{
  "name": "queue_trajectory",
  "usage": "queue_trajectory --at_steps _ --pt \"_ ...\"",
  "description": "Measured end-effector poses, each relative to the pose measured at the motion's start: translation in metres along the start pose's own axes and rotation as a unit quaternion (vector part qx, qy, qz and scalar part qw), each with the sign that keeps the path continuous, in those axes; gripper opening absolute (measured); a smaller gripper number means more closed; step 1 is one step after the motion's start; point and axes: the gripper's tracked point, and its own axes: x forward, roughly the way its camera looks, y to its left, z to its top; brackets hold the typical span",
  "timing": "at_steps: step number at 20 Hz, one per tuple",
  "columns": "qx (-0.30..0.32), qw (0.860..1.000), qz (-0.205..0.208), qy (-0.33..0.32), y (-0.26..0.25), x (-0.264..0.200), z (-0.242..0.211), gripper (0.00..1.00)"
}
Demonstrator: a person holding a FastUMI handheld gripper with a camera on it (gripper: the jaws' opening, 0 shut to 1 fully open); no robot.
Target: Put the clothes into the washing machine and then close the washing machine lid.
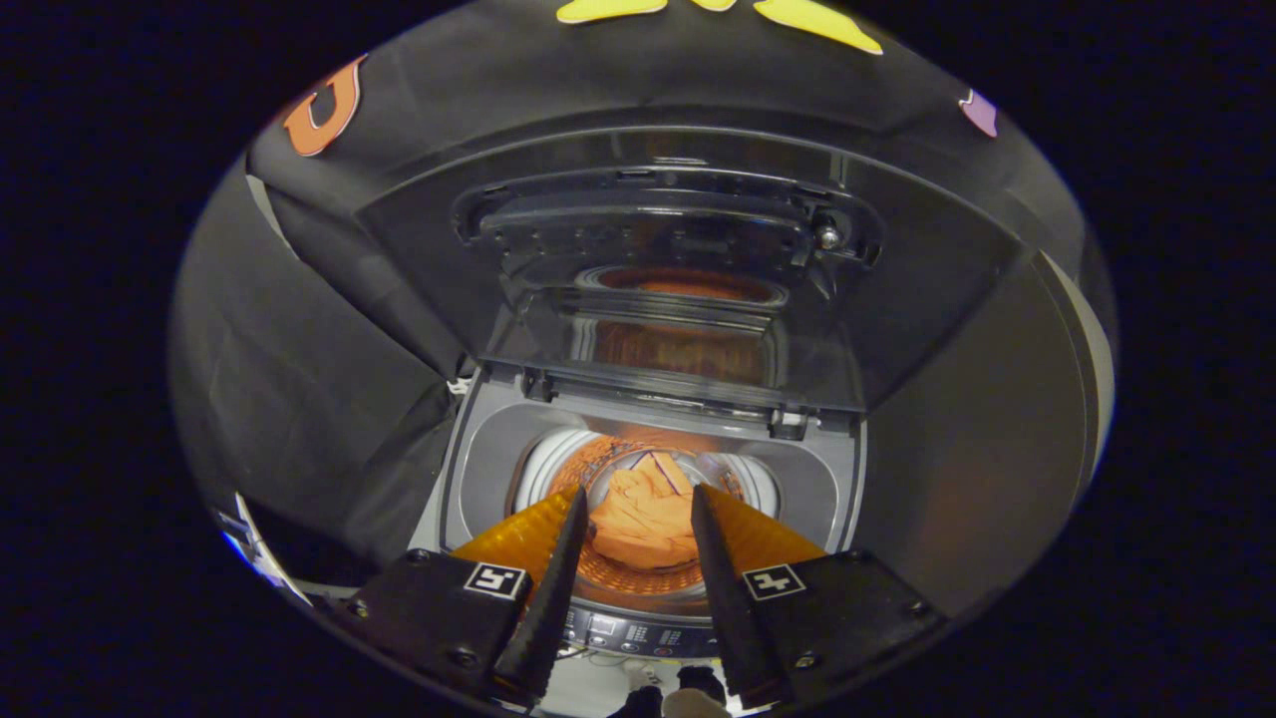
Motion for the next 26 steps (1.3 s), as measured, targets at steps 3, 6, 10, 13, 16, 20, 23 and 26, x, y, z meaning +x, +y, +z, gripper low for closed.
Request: queue_trajectory --at_steps 3,6,10,13,16,20,23,26 --pt "0.003 1.000 0.000 -0.015 0.000 -0.004 0.006 0.65" --pt "0.002 1.000 0.004 -0.031 0.001 -0.014 0.015 0.65" --pt "0.014 0.998 0.014 -0.059 0.007 -0.027 0.033 0.65" --pt "0.014 0.996 0.015 -0.083 0.006 -0.043 0.050 0.65" --pt "0.018 0.994 0.016 -0.110 0.009 -0.058 0.072 0.65" --pt "0.018 0.989 0.007 -0.145 0.006 -0.073 0.099 0.65" --pt "0.019 0.987 -0.001 -0.160 0.004 -0.075 0.114 0.65" --pt "0.027 0.983 -0.011 -0.183 0.002 -0.079 0.129 0.65"
